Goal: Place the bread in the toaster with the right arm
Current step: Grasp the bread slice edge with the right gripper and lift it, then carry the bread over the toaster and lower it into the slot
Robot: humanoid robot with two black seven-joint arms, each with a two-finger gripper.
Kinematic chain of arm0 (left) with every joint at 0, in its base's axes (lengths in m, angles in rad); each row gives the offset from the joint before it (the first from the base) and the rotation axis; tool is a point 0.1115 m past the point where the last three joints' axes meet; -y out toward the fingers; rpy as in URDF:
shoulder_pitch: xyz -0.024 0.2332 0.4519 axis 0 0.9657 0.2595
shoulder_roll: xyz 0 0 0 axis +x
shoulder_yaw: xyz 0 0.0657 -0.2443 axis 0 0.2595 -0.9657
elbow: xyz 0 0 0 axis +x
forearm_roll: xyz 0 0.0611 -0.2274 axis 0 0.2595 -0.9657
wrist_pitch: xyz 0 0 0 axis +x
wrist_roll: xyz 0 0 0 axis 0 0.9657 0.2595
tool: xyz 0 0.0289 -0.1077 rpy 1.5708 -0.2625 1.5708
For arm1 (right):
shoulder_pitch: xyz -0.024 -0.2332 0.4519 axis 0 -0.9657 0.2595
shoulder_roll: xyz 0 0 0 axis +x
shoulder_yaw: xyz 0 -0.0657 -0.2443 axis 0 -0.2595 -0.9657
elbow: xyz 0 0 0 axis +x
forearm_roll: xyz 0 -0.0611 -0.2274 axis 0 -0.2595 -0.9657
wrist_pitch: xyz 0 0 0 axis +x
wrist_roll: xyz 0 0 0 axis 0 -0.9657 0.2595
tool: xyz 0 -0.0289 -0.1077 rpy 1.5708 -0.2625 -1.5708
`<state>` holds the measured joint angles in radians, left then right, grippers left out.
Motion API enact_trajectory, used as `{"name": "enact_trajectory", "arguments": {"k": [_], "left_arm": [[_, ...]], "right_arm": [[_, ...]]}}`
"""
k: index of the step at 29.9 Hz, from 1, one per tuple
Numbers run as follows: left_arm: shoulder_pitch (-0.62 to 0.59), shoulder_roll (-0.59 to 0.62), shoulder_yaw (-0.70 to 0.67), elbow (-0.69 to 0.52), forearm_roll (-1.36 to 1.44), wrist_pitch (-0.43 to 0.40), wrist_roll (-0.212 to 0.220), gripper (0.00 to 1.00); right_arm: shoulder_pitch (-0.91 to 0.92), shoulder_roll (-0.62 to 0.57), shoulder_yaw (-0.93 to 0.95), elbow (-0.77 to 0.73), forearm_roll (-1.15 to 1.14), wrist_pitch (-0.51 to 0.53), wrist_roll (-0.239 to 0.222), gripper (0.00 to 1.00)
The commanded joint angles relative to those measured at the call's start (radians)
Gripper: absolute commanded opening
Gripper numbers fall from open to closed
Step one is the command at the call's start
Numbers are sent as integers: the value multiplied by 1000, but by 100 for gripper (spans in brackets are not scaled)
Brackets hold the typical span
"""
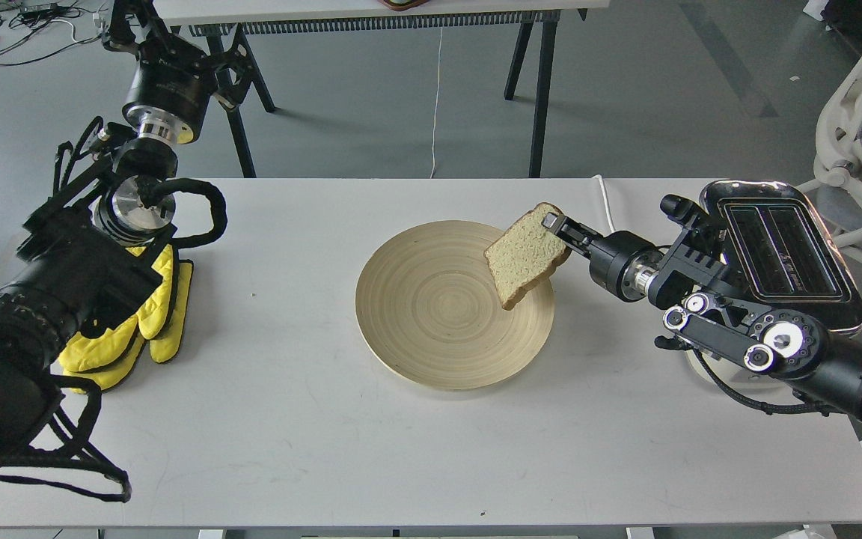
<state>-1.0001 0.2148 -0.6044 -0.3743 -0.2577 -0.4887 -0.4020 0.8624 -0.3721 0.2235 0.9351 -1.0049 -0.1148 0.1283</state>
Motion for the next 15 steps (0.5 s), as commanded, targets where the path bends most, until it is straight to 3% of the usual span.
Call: {"name": "enact_trajectory", "arguments": {"k": [1,6,12,15], "left_arm": [[0,0,0,0,0,0,-1,100],[0,-2,0,0,0,0,-1,100],[0,0,-2,0,0,0,-1,100],[0,0,-2,0,-2,0,-1,100]], "right_arm": [[69,-89,5,57,0,0,-9,0],[161,-278,-3,116,0,7,-7,0],[259,-555,2,270,0,104,-10,0],[276,-664,-1,339,-3,116,-54,0]]}}
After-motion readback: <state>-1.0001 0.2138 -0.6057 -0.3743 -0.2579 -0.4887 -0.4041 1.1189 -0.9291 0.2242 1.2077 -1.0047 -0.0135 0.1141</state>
